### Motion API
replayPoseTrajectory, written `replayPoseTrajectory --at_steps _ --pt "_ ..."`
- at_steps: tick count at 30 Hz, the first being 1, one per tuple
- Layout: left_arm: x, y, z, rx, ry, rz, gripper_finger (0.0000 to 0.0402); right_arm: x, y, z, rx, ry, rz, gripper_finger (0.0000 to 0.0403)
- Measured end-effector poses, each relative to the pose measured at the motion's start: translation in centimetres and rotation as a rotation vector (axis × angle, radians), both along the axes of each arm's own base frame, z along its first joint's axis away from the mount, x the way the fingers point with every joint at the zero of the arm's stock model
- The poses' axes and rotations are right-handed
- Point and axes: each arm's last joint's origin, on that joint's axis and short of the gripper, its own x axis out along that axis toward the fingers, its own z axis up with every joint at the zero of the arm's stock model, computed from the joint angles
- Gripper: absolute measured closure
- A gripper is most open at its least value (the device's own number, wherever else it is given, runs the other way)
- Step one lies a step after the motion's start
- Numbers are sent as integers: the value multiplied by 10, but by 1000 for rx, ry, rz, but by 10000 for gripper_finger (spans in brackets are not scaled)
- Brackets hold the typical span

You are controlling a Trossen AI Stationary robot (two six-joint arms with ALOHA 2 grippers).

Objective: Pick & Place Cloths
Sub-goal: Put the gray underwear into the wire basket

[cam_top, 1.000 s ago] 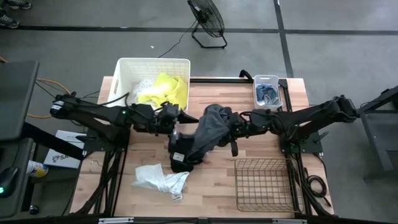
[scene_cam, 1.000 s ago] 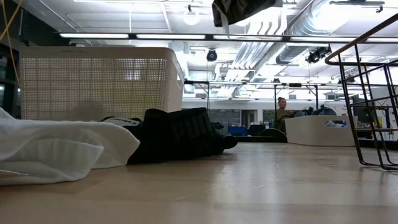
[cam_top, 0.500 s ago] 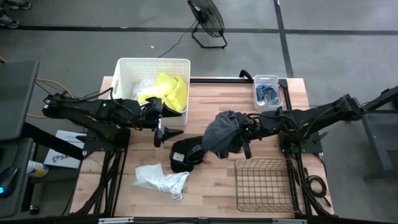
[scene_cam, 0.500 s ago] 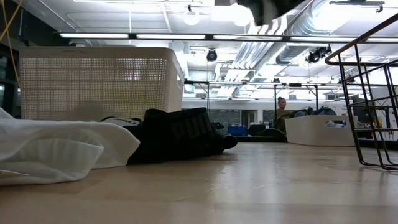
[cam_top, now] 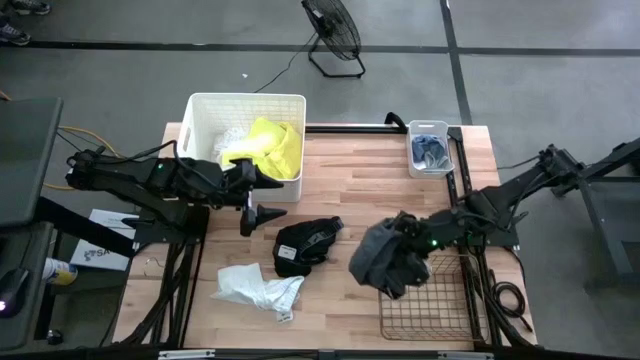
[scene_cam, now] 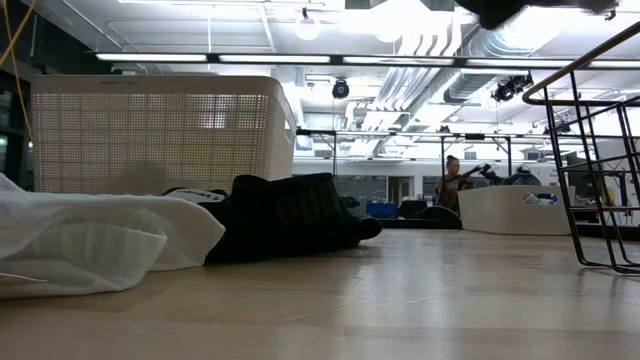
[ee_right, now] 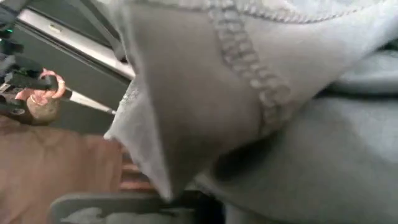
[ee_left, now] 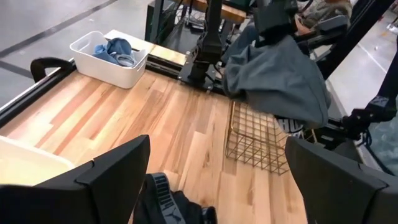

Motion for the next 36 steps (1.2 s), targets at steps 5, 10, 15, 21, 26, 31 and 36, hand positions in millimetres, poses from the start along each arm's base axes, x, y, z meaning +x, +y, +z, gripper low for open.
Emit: replayPoseTrajectory --at_steps 5,10,15,21,26,31,36 --pt "-1 0 -3 12 35 -2 34 -13 17 -5 121 143 6 386" --pt "-2 0 -7 20 71 -2 34 -27 31 -11 228 303 19 386" --pt "-3 1 -9 18 100 -1 34 -45 38 -24 229 524 -43 386" --pt "-4 0 -11 -1 116 -18 34 -58 47 -38 181 702 -99 386" --pt "-5 -1 -13 -21 146 -57 34 -57 61 -53 127 780 -93 386" --pt "-6 -2 -15 -48 173 -79 34 -52 74 -71 78 870 -69 386" --pt "-6 -3 -15 -62 176 -111 34 -47 84 -87 1 906 -58 386"
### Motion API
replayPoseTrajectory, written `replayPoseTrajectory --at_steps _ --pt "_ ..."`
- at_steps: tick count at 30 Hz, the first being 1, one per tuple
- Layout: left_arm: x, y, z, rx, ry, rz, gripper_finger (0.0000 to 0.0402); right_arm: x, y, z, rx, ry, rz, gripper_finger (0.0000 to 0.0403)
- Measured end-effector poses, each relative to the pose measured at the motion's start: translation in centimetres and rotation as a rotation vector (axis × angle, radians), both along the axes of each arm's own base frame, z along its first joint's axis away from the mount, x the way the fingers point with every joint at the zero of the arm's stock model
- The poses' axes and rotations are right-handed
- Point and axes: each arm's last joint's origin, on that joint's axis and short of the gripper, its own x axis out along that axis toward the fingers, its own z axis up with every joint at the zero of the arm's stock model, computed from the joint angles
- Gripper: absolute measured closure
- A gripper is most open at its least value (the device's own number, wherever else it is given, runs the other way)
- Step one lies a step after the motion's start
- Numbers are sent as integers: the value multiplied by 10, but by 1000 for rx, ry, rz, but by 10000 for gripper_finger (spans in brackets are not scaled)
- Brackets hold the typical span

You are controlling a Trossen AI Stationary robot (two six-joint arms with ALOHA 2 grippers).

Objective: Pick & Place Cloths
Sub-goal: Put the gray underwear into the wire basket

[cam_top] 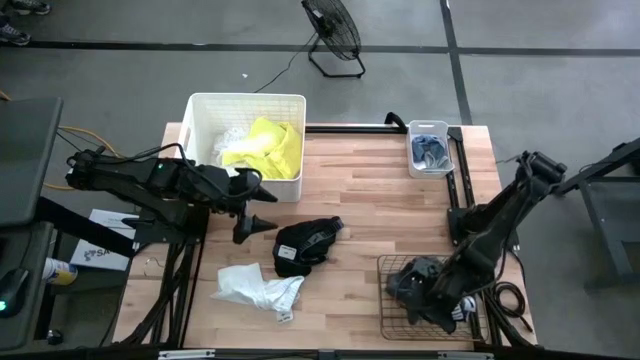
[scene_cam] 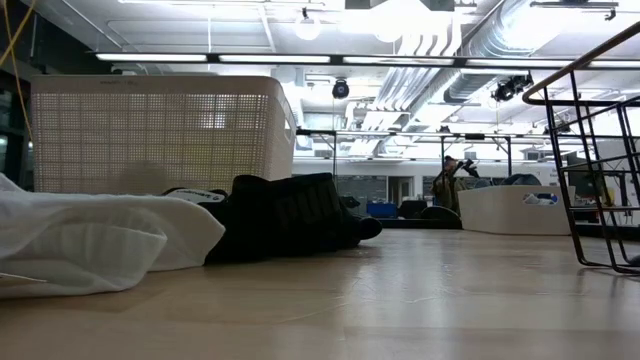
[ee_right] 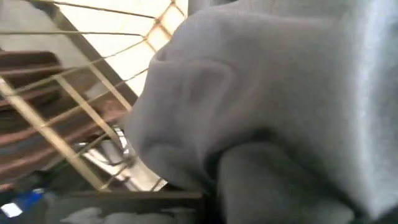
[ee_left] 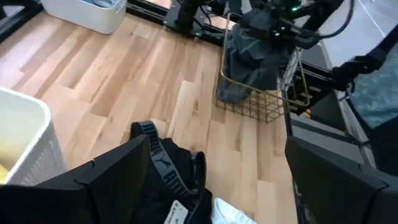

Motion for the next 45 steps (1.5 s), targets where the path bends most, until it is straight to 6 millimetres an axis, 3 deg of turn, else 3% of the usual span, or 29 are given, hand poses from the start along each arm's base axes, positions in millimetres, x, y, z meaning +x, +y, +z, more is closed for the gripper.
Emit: replayPoseTrajectory --at_steps 16,26,32,45 --pt "0 0 0 -2 2 -15 34 13 14 -51 -216 52 336 386" --pt "0 0 0 -3 1 -14 34 16 17 -66 -296 -10 644 379" --pt "0 0 0 -3 1 -14 34 20 13 -69 -318 -18 729 383" --pt "0 0 0 -2 1 -12 34 21 12 -69 -309 -20 742 288"
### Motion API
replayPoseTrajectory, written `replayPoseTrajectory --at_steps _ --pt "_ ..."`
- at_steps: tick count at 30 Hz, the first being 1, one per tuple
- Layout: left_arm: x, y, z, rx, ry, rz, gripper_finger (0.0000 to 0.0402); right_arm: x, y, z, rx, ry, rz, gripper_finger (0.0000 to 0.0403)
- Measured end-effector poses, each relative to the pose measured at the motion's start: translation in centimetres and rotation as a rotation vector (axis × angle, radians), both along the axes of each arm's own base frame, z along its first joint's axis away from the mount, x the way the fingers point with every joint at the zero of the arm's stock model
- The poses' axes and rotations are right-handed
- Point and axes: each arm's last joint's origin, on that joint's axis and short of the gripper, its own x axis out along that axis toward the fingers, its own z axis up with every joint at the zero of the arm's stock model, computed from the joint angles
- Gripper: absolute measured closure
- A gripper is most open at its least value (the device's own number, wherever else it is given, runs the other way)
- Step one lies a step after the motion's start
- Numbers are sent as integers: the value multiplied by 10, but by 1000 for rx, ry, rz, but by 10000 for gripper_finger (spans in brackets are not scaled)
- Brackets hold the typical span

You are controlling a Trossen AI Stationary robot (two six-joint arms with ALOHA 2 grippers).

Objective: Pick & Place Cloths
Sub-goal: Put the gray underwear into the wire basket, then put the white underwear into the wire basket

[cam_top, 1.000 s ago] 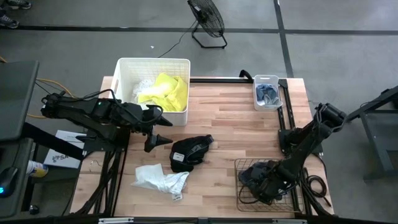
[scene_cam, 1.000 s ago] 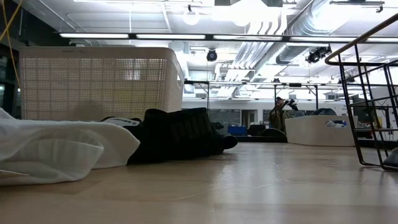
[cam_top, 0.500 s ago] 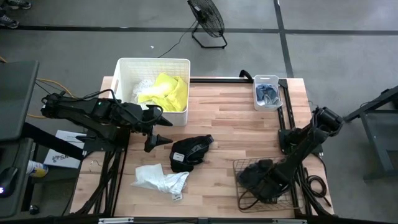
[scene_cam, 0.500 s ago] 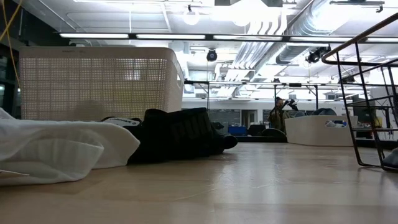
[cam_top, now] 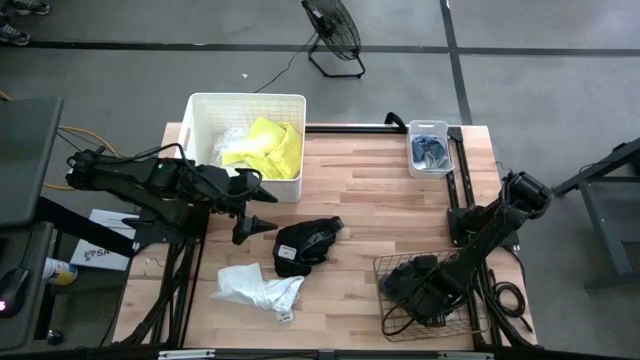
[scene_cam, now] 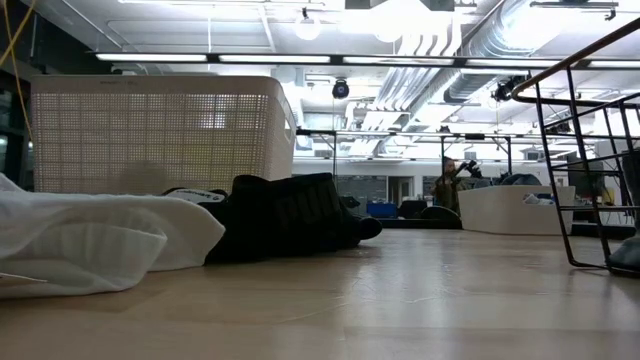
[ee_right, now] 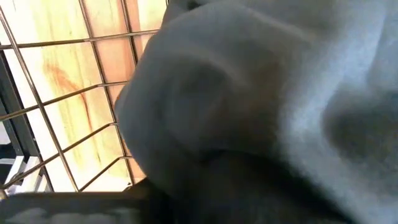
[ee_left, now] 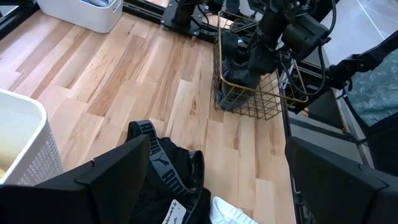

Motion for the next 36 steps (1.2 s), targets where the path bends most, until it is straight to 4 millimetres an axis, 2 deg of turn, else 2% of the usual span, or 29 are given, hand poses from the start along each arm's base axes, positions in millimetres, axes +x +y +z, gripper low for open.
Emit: replayPoseTrajectory --at_steps 7,14,22,29,36 --pt "0 0 0 0 0 -1 34 -2 0 6 48 23 -23 214" --pt "0 0 0 -1 0 0 34 -7 -2 23 184 98 -76 155" --pt "0 0 0 -1 0 -1 34 -17 -8 47 316 136 -109 158" --pt "0 0 0 -1 0 -1 34 -23 -22 73 380 99 -252 160" --pt "0 0 -1 -2 11 5 34 -23 -39 94 366 -144 -395 160"
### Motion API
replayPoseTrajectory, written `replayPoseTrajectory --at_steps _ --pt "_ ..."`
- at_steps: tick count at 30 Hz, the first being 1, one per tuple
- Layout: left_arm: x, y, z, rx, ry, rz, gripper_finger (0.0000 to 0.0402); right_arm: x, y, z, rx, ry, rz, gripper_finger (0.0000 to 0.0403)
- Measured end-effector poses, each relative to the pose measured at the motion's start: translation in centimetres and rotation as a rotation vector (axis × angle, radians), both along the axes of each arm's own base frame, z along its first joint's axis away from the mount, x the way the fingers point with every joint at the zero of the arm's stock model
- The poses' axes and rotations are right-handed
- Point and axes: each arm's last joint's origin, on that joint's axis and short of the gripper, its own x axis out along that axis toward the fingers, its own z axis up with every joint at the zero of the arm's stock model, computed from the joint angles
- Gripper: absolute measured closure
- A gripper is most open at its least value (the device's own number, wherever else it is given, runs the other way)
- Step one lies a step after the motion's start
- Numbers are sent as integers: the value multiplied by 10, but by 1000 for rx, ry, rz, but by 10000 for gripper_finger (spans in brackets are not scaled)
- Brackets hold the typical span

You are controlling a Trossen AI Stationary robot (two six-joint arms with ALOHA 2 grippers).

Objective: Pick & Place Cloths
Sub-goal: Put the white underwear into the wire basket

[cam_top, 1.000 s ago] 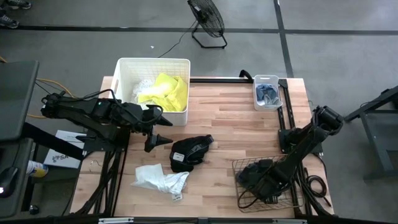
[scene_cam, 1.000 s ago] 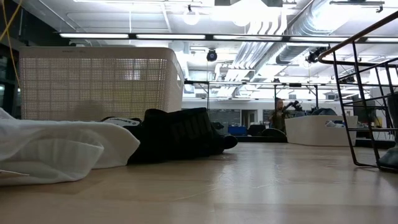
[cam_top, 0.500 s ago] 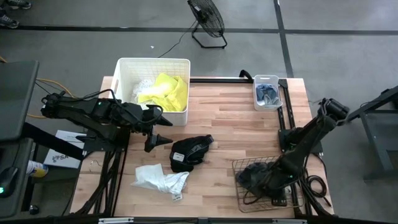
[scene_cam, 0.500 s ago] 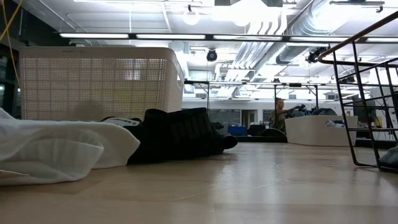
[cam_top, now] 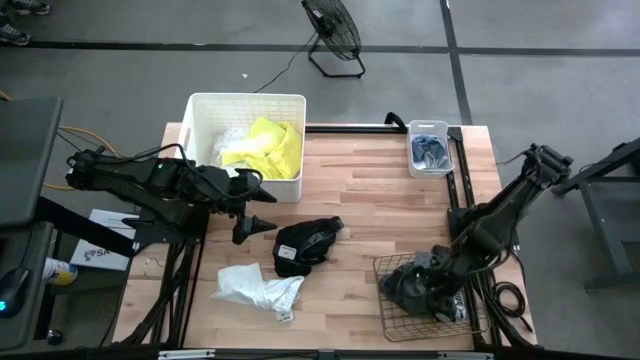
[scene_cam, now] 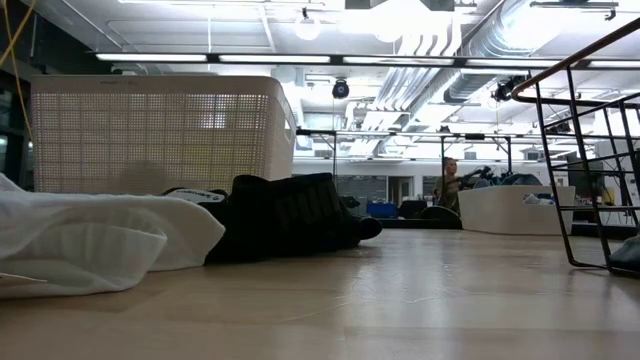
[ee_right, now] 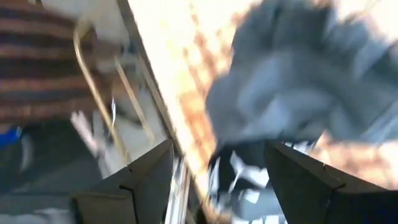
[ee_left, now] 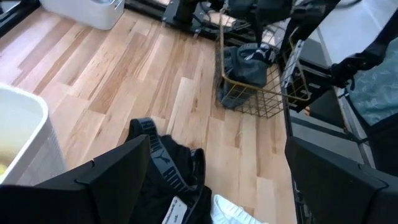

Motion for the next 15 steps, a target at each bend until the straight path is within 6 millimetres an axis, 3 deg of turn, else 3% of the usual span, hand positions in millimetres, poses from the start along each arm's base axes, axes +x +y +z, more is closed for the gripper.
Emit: replayPoseTrajectory --at_steps 8,15 --pt "-5 2 -9 -10 113 37 34 12 -17 13 -191 -316 -118 160" --pt "-6 2 -17 5 189 39 34 25 -28 16 -332 -463 -150 160"
